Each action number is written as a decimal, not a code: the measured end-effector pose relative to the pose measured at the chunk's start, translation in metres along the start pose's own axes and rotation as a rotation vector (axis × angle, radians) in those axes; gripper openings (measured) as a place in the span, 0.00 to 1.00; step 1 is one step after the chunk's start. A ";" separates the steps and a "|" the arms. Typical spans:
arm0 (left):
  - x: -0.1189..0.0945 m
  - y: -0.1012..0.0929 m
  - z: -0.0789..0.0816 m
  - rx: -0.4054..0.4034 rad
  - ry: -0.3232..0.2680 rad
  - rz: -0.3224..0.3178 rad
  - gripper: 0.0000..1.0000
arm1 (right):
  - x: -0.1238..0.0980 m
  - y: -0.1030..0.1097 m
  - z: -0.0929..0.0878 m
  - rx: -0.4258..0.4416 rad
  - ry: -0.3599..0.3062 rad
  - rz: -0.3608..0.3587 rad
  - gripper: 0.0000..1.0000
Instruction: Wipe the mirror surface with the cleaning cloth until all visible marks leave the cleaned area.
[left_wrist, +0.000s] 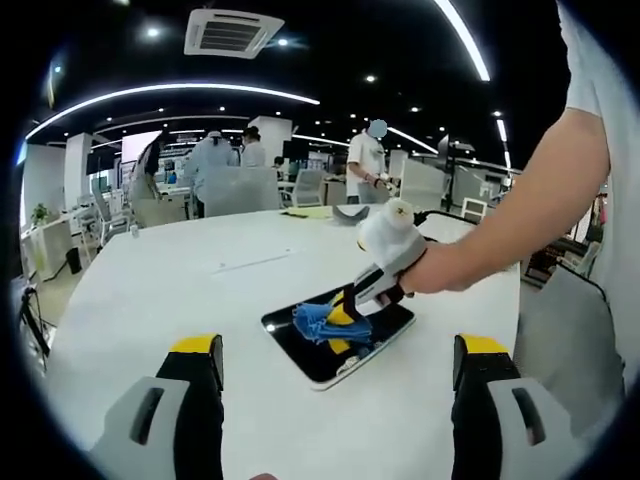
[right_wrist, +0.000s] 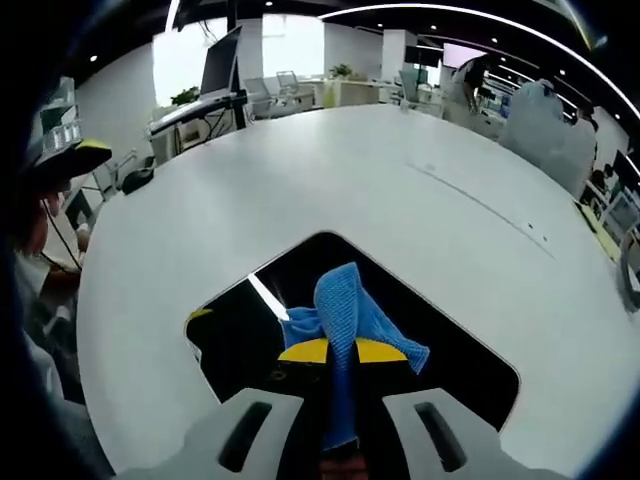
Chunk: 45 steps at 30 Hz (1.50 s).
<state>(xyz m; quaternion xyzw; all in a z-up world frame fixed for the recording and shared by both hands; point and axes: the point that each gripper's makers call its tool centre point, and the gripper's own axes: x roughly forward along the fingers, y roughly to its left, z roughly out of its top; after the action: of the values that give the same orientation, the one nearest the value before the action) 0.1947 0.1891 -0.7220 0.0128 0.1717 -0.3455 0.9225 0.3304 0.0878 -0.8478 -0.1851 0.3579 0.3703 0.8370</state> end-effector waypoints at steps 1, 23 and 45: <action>0.000 0.000 0.000 -0.001 0.000 0.001 0.96 | 0.000 0.000 0.001 0.000 0.001 0.000 0.03; -0.002 0.007 -0.002 0.015 0.013 0.012 0.96 | 0.013 -0.009 0.014 -0.020 0.000 0.001 0.03; -0.003 0.011 -0.011 0.021 0.031 0.014 0.96 | 0.028 -0.018 0.030 -0.019 -0.005 0.005 0.03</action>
<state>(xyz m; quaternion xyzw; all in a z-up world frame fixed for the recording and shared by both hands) 0.1962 0.2005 -0.7326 0.0290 0.1821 -0.3404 0.9220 0.3711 0.1063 -0.8470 -0.1910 0.3526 0.3762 0.8353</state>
